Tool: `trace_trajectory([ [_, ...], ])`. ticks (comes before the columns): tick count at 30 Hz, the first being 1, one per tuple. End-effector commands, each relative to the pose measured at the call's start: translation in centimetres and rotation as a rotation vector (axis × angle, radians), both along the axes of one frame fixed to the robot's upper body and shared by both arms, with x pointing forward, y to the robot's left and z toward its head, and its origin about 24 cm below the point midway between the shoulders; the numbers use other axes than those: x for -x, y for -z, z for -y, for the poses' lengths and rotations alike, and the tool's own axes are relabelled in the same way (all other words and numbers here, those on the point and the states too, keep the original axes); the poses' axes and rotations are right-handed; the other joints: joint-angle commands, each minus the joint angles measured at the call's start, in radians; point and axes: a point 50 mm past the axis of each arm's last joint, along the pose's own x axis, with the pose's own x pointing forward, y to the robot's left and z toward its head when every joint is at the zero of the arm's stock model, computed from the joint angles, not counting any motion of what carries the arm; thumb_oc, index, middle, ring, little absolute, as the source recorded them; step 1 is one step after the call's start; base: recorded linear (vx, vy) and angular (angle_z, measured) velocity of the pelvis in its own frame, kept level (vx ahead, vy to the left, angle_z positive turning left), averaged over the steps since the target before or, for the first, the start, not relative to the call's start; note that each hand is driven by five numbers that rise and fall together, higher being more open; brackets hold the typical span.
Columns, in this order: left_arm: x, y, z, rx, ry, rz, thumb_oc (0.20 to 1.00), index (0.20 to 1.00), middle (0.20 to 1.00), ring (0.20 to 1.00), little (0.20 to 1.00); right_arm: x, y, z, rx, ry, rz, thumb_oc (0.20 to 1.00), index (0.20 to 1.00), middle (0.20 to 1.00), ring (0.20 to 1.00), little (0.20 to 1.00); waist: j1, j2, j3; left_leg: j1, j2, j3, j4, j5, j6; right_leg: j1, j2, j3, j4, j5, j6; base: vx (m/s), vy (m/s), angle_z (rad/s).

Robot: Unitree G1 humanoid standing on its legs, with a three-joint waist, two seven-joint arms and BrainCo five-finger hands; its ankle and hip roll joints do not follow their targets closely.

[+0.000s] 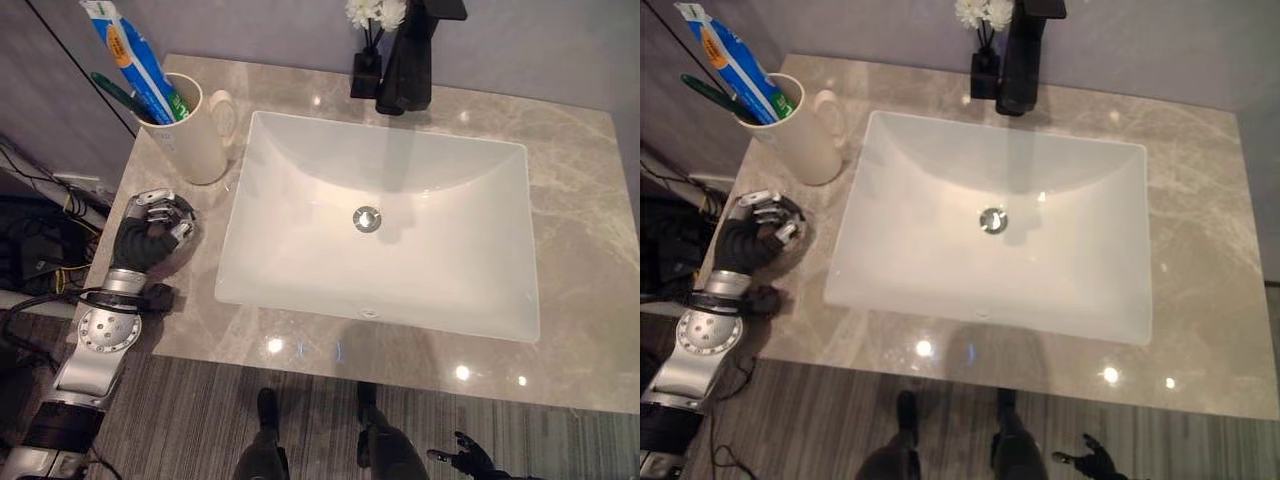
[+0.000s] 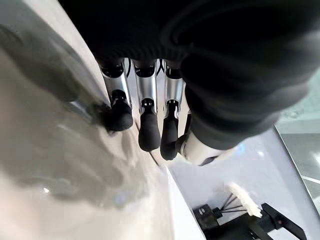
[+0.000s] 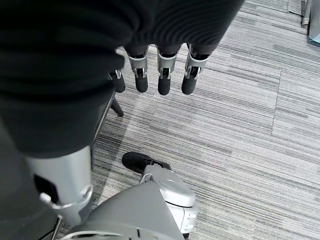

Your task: Put brush and paste in cup on sink, flatten towel.

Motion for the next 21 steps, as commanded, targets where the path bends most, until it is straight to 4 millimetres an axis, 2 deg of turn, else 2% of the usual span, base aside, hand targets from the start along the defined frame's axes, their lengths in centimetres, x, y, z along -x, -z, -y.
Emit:
trace_trajectory([
  [1, 0.0, -2.4, -1.9, 0.056, -0.045, 0.107, 0.200, 0.200, 0.200, 0.200, 0.200, -1.6, -0.8, 0.9, 0.039, -0.023, 0.045, 1.000, 1.000, 1.000, 1.000, 1.000, -0.002, -0.008, -0.024, -0.042, 0.038, -0.008, 0.004, 0.042, -0.045, 0.026, -0.091, 0.043, -0.001, 0.033, 0.096, -0.03, 0.006, -0.13],
  [9, -1.0, -2.5, -2.6, 0.158, -0.054, 0.089, 0.200, 0.200, 0.200, 0.200, 0.200, -2.6, -1.3, 0.8, 0.042, -0.050, 0.080, 1.000, 1.000, 1.000, 1.000, 1.000, -0.010, -0.004, -0.011, -0.059, 0.040, 0.006, 0.004, 0.051, -0.044, -0.008, -0.086, 0.065, -0.001, 0.045, 0.096, -0.01, 0.001, -0.12],
  [13, -2.6, -3.4, -2.8, 0.222, -0.066, 0.105, 0.200, 0.200, 0.200, 0.200, 0.200, -3.1, -1.5, 0.9, 0.059, -0.070, 0.084, 1.000, 1.000, 1.000, 1.000, 1.000, -0.024, 0.006, 0.000, -0.073, 0.041, 0.012, 0.004, 0.056, -0.045, -0.029, -0.086, 0.077, -0.001, 0.050, 0.097, 0.00, -0.008, -0.07],
  [21, -4.5, -6.0, -2.5, 0.218, -0.067, 0.150, 0.200, 0.200, 0.200, 0.200, 0.200, -4.3, -2.0, 1.3, 0.083, -0.086, 0.109, 1.000, 1.000, 1.000, 1.000, 1.000, -0.044, 0.019, 0.008, -0.084, 0.046, 0.023, 0.004, 0.060, -0.048, -0.055, -0.081, 0.098, -0.001, 0.055, 0.098, 0.00, -0.002, -0.01],
])
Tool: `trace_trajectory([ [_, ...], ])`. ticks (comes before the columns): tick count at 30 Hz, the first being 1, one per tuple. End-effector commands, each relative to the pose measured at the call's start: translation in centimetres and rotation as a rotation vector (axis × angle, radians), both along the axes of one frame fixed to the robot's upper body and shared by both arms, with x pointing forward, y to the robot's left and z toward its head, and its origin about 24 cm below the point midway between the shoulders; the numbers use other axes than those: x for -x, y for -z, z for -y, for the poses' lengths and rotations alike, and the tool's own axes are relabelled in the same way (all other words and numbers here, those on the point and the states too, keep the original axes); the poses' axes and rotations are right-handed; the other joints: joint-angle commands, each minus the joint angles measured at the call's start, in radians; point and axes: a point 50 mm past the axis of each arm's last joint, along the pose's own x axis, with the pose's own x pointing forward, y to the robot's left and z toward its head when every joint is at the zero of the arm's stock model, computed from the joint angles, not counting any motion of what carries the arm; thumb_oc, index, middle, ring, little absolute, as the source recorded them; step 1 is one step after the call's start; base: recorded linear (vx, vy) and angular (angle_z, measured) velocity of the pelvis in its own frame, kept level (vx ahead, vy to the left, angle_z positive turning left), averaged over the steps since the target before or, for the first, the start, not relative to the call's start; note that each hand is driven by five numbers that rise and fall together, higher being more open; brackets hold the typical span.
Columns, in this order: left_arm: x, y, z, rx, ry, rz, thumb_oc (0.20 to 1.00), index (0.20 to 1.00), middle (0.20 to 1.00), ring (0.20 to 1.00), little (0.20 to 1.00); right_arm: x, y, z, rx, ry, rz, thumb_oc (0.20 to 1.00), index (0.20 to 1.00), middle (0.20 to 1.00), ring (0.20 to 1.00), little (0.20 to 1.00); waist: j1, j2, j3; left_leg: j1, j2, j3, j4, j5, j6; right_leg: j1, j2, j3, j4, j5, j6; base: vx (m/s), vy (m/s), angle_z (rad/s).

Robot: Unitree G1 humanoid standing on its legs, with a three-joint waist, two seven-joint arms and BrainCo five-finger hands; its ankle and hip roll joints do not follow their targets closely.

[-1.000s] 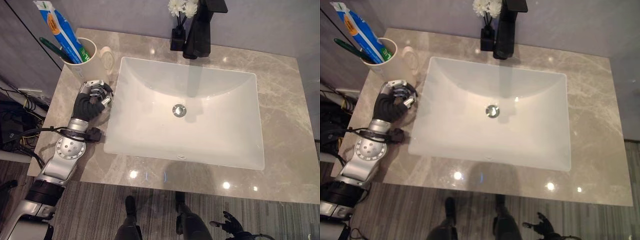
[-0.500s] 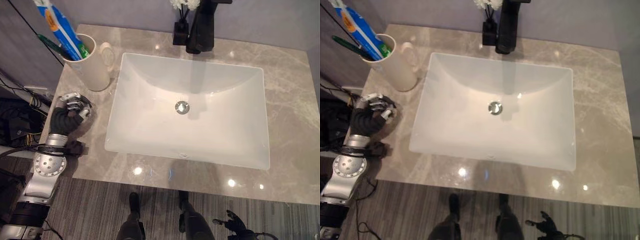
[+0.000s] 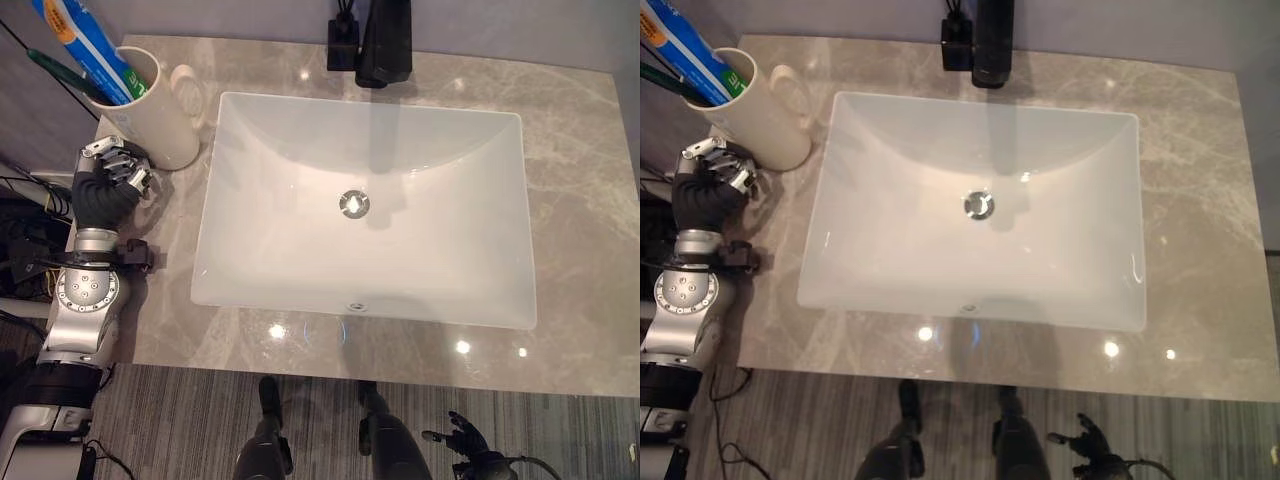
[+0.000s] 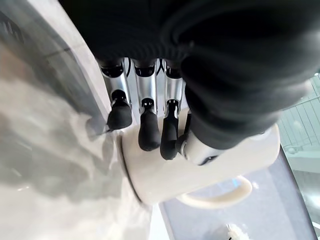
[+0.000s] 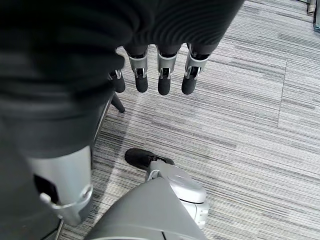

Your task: Put brush and paste in cup on sink, flatten towel.

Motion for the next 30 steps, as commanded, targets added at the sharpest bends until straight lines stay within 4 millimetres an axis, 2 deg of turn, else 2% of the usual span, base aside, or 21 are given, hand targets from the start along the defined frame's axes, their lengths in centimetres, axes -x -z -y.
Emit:
trace_trajectory([
  [1, -0.8, -1.2, -0.7, 0.012, -0.048, 0.028, 0.200, 0.200, 0.200, 0.200, 0.200, -1.8, -1.3, 1.6, 0.077, -0.045, 0.051, 1.000, 1.000, 1.000, 1.000, 1.000, -0.035, 0.004, 0.002, -0.017, 0.040, -0.027, 0.004, 0.052, -0.044, 0.046, -0.091, 0.045, -0.001, 0.030, 0.108, 0.02, -0.013, -0.16],
  [9, -2.5, -3.6, -0.7, 0.020, -0.097, 0.068, 0.200, 0.200, 0.200, 0.200, 0.200, -3.3, -2.0, 1.0, 0.071, -0.082, 0.109, 1.000, 1.000, 1.000, 1.000, 1.000, -0.061, -0.001, 0.005, -0.018, 0.052, -0.008, 0.004, 0.053, -0.046, 0.024, -0.081, 0.071, -0.001, 0.036, 0.108, 0.01, -0.008, -0.06],
  [17, -3.6, -6.1, -0.9, -0.001, -0.178, 0.114, 0.200, 0.200, 0.200, 0.200, 0.200, -3.3, -1.8, 0.7, 0.070, -0.096, 0.097, 1.000, 1.000, 1.000, 1.000, 1.000, -0.082, -0.004, 0.003, -0.019, 0.056, 0.001, 0.004, 0.051, -0.048, 0.011, -0.076, 0.082, -0.001, 0.039, 0.111, 0.01, -0.004, -0.07],
  [25, -4.5, -7.4, -1.4, -0.024, -0.249, 0.100, 0.200, 0.200, 0.200, 0.200, 0.200, -2.9, -1.3, 0.4, 0.059, -0.097, 0.069, 1.000, 1.000, 1.000, 1.000, 1.000, -0.092, -0.001, -0.005, -0.024, 0.057, -0.001, 0.004, 0.052, -0.048, 0.004, -0.075, 0.077, -0.001, 0.039, 0.112, 0.00, 0.000, 0.00],
  [30, -5.7, -8.9, -2.3, -0.093, -0.355, 0.042, 0.200, 0.200, 0.200, 0.200, 0.200, -4.5, -2.2, -0.1, 0.054, -0.132, 0.136, 1.000, 1.000, 1.000, 1.000, 1.000, -0.104, 0.005, -0.017, -0.034, 0.057, -0.004, 0.004, 0.054, -0.050, -0.003, -0.078, 0.075, -0.001, 0.043, 0.117, 0.00, 0.000, 0.00],
])
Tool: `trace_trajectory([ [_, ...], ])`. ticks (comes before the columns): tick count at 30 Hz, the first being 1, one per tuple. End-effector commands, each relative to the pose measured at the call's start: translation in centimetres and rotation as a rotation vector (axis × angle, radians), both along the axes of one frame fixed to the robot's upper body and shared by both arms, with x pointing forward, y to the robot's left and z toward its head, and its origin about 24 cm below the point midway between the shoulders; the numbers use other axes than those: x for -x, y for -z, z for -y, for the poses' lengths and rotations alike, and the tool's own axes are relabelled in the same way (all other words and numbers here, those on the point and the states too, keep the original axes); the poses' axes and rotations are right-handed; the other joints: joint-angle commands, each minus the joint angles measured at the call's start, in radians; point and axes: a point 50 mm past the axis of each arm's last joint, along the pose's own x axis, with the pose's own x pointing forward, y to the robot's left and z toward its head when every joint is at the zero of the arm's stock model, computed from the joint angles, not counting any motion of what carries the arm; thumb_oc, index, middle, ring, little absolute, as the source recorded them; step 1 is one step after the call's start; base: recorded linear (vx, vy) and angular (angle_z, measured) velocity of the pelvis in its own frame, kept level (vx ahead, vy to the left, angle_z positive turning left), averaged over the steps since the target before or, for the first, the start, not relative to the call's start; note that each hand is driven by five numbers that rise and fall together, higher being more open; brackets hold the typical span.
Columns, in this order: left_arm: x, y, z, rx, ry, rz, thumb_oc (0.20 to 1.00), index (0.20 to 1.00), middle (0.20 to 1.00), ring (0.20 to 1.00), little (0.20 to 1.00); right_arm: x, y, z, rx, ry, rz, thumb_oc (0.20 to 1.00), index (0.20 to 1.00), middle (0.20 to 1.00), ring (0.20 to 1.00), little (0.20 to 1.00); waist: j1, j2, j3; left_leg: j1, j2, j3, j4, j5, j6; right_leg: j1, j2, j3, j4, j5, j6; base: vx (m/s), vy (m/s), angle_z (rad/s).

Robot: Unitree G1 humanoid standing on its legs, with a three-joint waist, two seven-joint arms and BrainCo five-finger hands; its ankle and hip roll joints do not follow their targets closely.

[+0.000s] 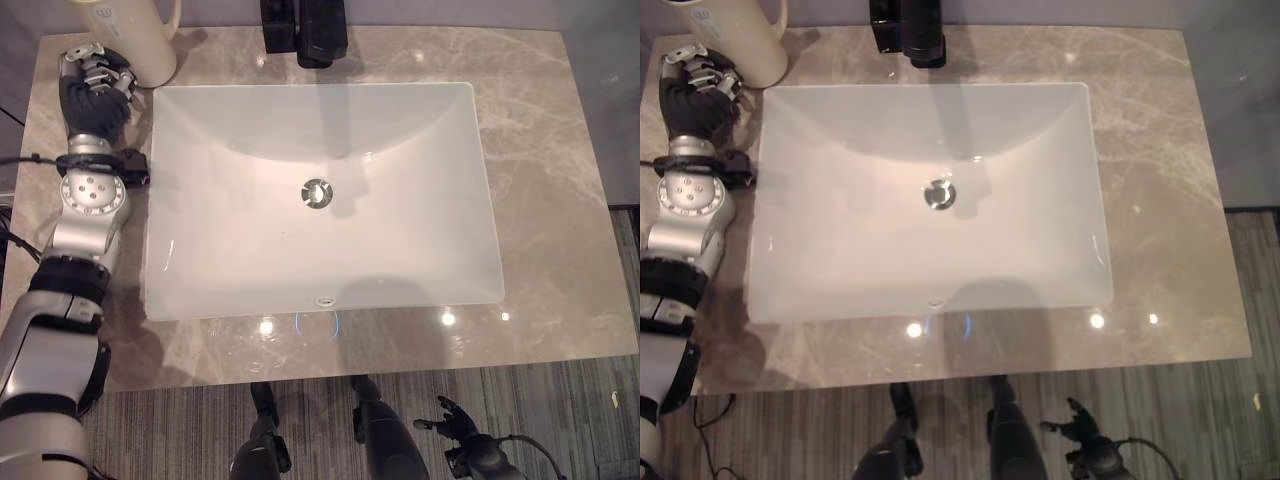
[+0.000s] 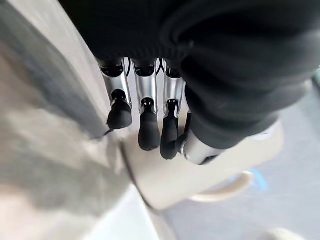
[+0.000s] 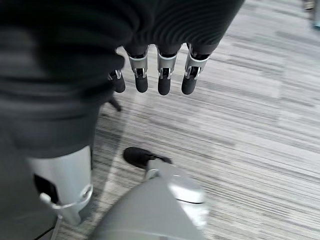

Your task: Put brush and paste in cup on sink, flatten towel.

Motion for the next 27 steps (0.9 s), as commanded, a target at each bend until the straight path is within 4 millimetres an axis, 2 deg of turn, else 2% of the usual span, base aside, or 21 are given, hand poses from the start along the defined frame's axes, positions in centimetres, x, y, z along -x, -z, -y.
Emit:
trace_trajectory([
  [1, 0.6, -2.5, -1.8, -0.085, -0.110, 0.021, 0.200, 0.200, 0.200, 0.200, 0.200, -1.3, -1.3, 1.3, 0.023, 0.007, 0.077, 1.000, 1.000, 1.000, 1.000, 1.000, -0.010, 0.015, -0.015, -0.014, 0.054, -0.048, 0.005, 0.050, -0.049, 0.042, -0.086, 0.029, -0.001, 0.021, 0.120, 0.00, 0.000, 0.00],
  [6, 0.4, -3.4, -2.4, -0.103, -0.160, 0.002, 0.200, 0.200, 0.200, 0.200, 0.200, -1.8, -1.6, 0.9, 0.011, -0.013, 0.104, 1.000, 1.000, 1.000, 1.000, 1.000, -0.020, 0.014, -0.014, -0.012, 0.054, -0.041, 0.005, 0.045, -0.049, 0.039, -0.085, 0.038, -0.001, 0.024, 0.123, 0.00, 0.002, -0.01],
  [11, 0.4, -3.2, -2.6, -0.074, -0.176, 0.003, 0.200, 0.200, 0.200, 0.200, 0.200, -0.8, -1.0, 1.0, 0.021, -0.005, 0.064, 1.000, 1.000, 1.000, 1.000, 1.000, -0.023, 0.013, -0.016, -0.013, 0.054, -0.041, 0.005, 0.044, -0.048, 0.036, -0.084, 0.040, -0.001, 0.024, 0.123, 0.02, 0.003, -0.07],
  [12, 0.5, -3.2, -3.2, -0.072, -0.208, -0.004, 0.200, 0.200, 0.200, 0.200, 0.200, 0.2, -0.5, 1.3, 0.037, 0.004, 0.023, 1.000, 1.000, 1.000, 1.000, 1.000, -0.023, 0.013, -0.019, -0.013, 0.054, -0.040, 0.005, 0.044, -0.048, 0.037, -0.085, 0.040, -0.001, 0.022, 0.122, 0.03, 0.001, -0.04],
  [18, 1.5, -3.3, -5.7, -0.037, -0.322, -0.021, 0.200, 0.200, 0.200, 0.200, 0.200, 0.8, -0.2, 1.9, 0.051, 0.024, -0.006, 1.000, 1.000, 1.000, 1.000, 1.000, -0.023, 0.013, -0.022, -0.008, 0.057, -0.033, 0.005, 0.043, -0.049, 0.033, -0.082, 0.048, -0.001, 0.021, 0.121, 0.00, 0.000, -0.01],
  [27, 2.2, -5.2, -6.8, -0.017, -0.388, 0.001, 0.200, 0.200, 0.200, 0.200, 0.200, -0.5, -1.1, 1.4, 0.013, 0.005, 0.073, 1.000, 1.000, 1.000, 1.000, 1.000, -0.036, 0.012, -0.024, -0.011, 0.063, -0.019, 0.005, 0.043, -0.052, 0.018, -0.073, 0.067, -0.001, 0.026, 0.121, 0.00, 0.003, -0.01],
])
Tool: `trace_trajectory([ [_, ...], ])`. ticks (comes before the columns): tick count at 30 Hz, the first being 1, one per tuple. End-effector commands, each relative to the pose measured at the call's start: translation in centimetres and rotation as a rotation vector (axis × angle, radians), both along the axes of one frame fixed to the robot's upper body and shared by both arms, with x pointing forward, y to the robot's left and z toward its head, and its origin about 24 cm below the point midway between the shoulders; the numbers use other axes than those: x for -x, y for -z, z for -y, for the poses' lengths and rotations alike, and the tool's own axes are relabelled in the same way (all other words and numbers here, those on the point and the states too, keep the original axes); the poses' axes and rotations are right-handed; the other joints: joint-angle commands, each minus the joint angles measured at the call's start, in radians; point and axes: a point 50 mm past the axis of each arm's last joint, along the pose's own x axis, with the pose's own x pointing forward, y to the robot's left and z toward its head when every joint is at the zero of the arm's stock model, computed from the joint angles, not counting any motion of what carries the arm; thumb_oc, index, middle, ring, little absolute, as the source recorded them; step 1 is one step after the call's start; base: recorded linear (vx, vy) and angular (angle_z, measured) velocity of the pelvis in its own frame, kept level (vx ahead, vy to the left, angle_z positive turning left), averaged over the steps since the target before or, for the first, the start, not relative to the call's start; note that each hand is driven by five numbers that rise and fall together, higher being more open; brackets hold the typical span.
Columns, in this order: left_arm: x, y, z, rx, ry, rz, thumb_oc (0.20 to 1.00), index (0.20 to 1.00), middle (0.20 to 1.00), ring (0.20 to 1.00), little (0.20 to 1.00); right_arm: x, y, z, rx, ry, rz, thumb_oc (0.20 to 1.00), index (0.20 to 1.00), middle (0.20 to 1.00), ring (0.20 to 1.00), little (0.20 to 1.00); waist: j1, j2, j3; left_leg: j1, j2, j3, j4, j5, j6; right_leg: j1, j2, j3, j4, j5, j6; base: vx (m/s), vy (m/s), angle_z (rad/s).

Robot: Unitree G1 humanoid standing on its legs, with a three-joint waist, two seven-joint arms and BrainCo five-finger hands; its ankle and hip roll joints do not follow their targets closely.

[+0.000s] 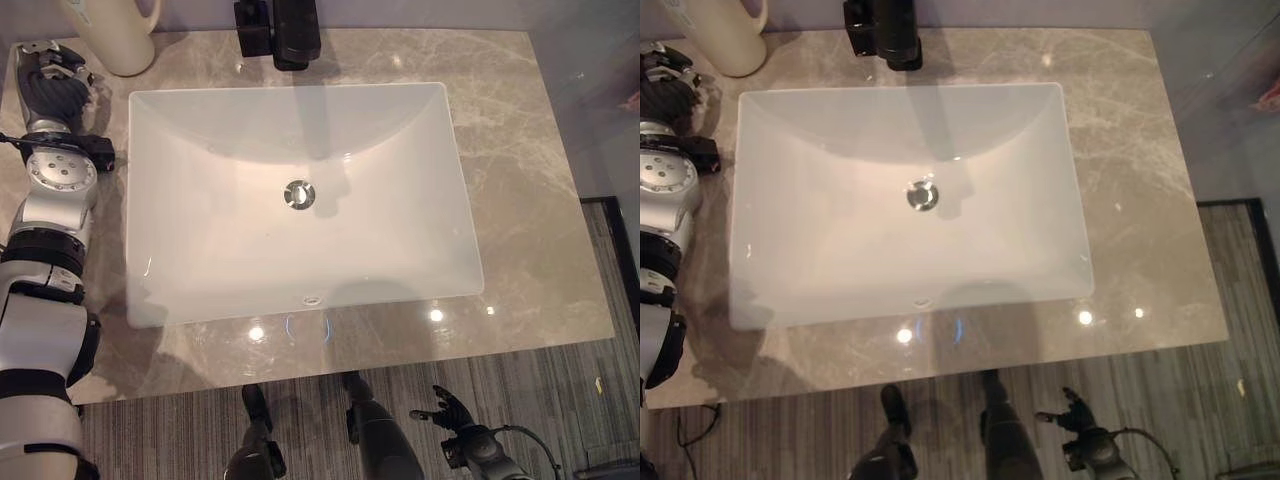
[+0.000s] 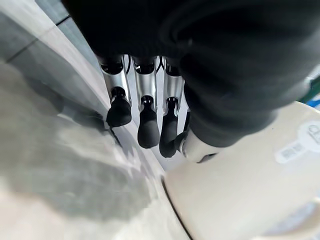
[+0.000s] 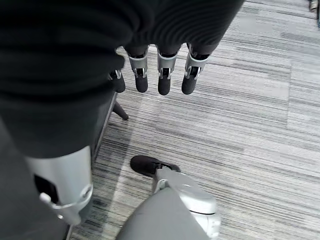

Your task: Put brush and paste in cup on sink, flatten towel.

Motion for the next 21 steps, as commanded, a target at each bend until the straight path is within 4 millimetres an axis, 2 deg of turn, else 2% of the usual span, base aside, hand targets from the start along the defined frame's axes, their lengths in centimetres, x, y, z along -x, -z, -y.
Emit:
trace_trajectory([
  [1, 2.0, -4.2, -2.7, -0.026, -0.135, 0.090, 0.200, 0.200, 0.200, 0.200, 0.200, 0.0, -0.8, 1.7, 0.025, 0.012, 0.037, 1.000, 1.000, 1.000, 1.000, 1.000, -0.018, 0.036, 0.005, 0.005, 0.062, -0.047, 0.004, 0.038, -0.051, 0.052, -0.080, 0.036, -0.002, 0.008, 0.131, 0.01, 0.006, -0.15],
  [9, 1.9, -5.6, -2.2, -0.115, -0.148, 0.067, 0.200, 0.200, 0.200, 0.200, 0.200, 0.6, -0.7, 1.9, 0.038, -0.017, 0.022, 1.000, 1.000, 1.000, 1.000, 1.000, -0.042, 0.016, -0.007, -0.003, 0.073, -0.028, 0.004, 0.037, -0.054, 0.023, -0.056, 0.068, -0.002, 0.018, 0.132, 0.00, 0.006, -0.10],
  [13, 1.3, -5.9, -0.7, -0.172, -0.097, 0.061, 0.200, 0.200, 0.200, 0.200, 0.200, 1.7, -0.2, 2.0, 0.039, -0.023, -0.016, 1.000, 1.000, 1.000, 1.000, 1.000, -0.051, 0.005, -0.015, -0.004, 0.079, -0.026, 0.004, 0.038, -0.053, 0.019, -0.052, 0.069, -0.002, 0.021, 0.132, 0.00, -0.010, -0.10],
  [17, 0.3, -5.0, 0.8, -0.215, -0.048, 0.029, 0.200, 0.200, 0.200, 0.200, 0.200, 2.7, 0.2, 2.2, 0.050, -0.036, -0.054, 1.000, 1.000, 1.000, 1.000, 1.000, -0.053, 0.001, -0.016, -0.004, 0.074, -0.033, 0.004, 0.037, -0.051, 0.024, -0.056, 0.067, -0.002, 0.017, 0.131, 0.00, 0.000, 0.00],
  [18, -0.3, -4.2, 1.6, -0.225, -0.019, 0.005, 0.200, 0.200, 0.200, 0.200, 0.200, 3.2, 0.4, 2.4, 0.060, -0.040, -0.071, 1.000, 1.000, 1.000, 1.000, 1.000, -0.053, 0.001, -0.019, 0.000, 0.073, -0.034, 0.004, 0.036, -0.049, 0.029, -0.058, 0.065, -0.002, 0.013, 0.130, 0.00, 0.000, 0.00],
  [21, -0.9, -3.6, 2.5, -0.267, 0.004, -0.033, 0.200, 0.200, 0.200, 0.200, 0.200, 3.0, 0.2, 2.7, 0.062, -0.031, -0.060, 1.000, 1.000, 1.000, 1.000, 1.000, -0.055, 0.003, -0.020, 0.004, 0.070, -0.033, 0.004, 0.035, -0.048, 0.034, -0.060, 0.067, -0.002, 0.014, 0.131, 0.00, 0.000, 0.00],
])
